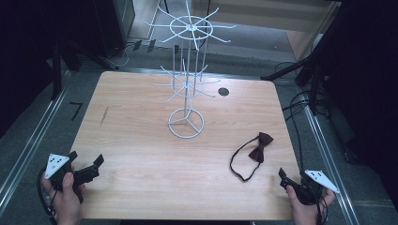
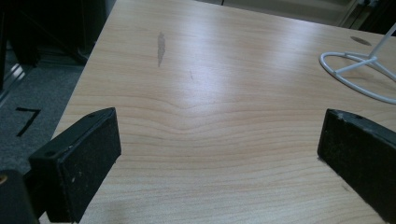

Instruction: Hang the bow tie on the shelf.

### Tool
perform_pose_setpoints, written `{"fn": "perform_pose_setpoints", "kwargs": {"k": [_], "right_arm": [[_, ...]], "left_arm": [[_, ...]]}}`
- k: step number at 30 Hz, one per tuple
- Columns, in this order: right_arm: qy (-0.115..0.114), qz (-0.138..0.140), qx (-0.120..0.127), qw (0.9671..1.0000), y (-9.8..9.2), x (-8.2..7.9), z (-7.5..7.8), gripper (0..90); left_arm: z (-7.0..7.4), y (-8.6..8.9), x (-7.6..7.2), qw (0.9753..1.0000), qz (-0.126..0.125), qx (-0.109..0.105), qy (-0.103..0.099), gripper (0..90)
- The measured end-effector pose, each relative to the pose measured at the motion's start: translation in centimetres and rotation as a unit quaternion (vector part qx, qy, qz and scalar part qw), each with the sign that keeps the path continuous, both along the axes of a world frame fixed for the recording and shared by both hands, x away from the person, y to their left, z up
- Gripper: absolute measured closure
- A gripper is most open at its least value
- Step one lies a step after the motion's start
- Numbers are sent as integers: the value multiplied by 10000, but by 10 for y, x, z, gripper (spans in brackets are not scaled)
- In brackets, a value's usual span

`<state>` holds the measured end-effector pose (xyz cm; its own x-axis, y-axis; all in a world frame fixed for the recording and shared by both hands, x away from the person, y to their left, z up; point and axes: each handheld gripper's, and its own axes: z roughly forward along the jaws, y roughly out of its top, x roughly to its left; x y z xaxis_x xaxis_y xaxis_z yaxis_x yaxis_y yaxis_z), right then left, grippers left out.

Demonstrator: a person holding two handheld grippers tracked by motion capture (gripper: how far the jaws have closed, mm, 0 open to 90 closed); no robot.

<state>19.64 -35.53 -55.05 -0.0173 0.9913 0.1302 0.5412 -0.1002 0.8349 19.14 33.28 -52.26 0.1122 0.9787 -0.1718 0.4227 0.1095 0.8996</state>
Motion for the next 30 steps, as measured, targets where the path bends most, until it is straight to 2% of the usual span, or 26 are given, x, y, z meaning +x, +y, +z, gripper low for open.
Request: {"fn": "perform_pose_setpoints", "kwargs": {"k": [4,8,11,12,16,17,19,21,22,30], "right_arm": [[77,7,-63,10000,4,1,2,122],[157,201,87,9996,11,6,9,23],[169,322,154,9992,17,9,15,0],[177,471,148,9986,26,12,20,0],[256,692,169,9971,38,18,26,0],[274,931,169,9951,46,23,30,0],[286,1025,178,9942,54,27,34,0],[288,1049,160,9939,57,28,35,0],[317,1102,139,9933,65,35,39,0],[426,1040,144,9936,81,57,46,0]], "left_arm": [[0,0,-1,10000,-4,13,-13,0],[0,0,0,10000,-12,9,-7,1],[0,0,-1,10000,-7,18,-15,1],[0,0,-1,10000,1,21,-21,0],[0,0,-1,10000,-13,7,-24,0],[0,0,-1,10000,-9,1,-21,0],[0,0,-1,10000,-23,10,-16,0],[0,0,-1,10000,-18,12,-19,0],[0,0,-1,10000,-24,10,-18,0],[0,0,0,10000,-18,3,-5,0]]}}
